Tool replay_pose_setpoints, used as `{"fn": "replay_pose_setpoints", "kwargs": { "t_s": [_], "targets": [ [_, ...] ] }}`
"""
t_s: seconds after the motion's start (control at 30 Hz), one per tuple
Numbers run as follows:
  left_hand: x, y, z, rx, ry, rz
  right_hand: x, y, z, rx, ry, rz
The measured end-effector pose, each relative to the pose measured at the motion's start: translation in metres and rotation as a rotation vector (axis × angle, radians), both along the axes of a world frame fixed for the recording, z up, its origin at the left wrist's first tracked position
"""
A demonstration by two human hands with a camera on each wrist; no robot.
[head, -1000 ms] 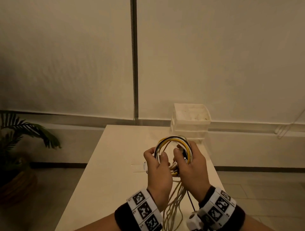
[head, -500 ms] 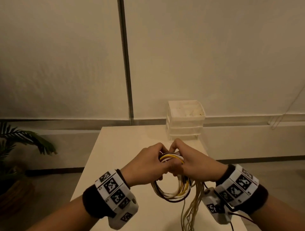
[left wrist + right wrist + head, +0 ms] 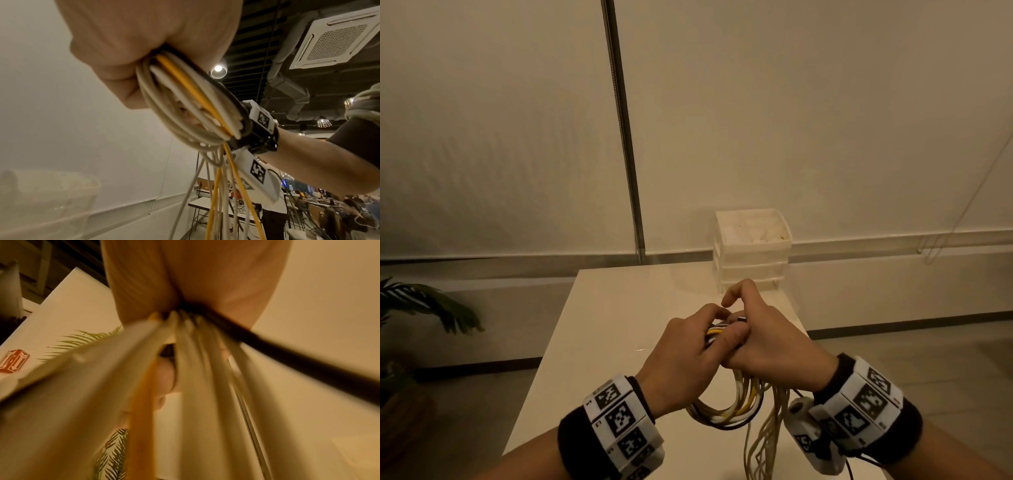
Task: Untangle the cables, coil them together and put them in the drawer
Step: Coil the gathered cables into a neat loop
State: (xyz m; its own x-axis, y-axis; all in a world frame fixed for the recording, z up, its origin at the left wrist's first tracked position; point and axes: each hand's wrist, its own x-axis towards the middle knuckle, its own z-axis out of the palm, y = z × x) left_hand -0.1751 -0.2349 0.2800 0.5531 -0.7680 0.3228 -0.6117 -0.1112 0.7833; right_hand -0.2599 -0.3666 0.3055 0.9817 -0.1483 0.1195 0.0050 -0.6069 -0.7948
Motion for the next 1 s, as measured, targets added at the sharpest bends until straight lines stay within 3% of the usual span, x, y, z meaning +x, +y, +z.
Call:
{"fn": "replay_pose_setpoints", "kwargs": {
  "t_s": [0.3, 0.47, 0.53, 0.6, 0.67, 0.8, 1.0],
  "targets": [
    [0.000, 0.004, -0.003, 0.058, 0.071, -0.023, 0.003, 0.002, -0.008, -0.040, -0.028, 0.048],
    [0.016, 0.007, 0.023, 0.295, 0.115, 0.034, 0.003, -0.002, -0.011, -0.118, -0.038, 0.000],
    [0.015, 0.016, 0.019, 0.272, 0.017, 0.086, 0.005, -0.009, -0.012, -0.112, -0.071, -0.092],
    [-0.005, 0.028, 0.007, 0.113, -0.300, 0.163, 0.009, -0.016, -0.016, -0.013, -0.103, -0.205],
    [-0.036, 0.028, -0.004, 0.119, -0.484, 0.146, 0.014, -0.022, -0.020, 0.125, -0.130, -0.331],
    [-0.058, 0.001, -0.020, 0.407, -0.401, 0.172, 0.018, -0.019, -0.028, 0.314, -0.154, -0.491],
    [-0.044, -0.020, -0.020, 0.477, -0.350, 0.187, 0.025, -0.002, -0.023, 0.251, -0.191, -0.520]
  ]
}}
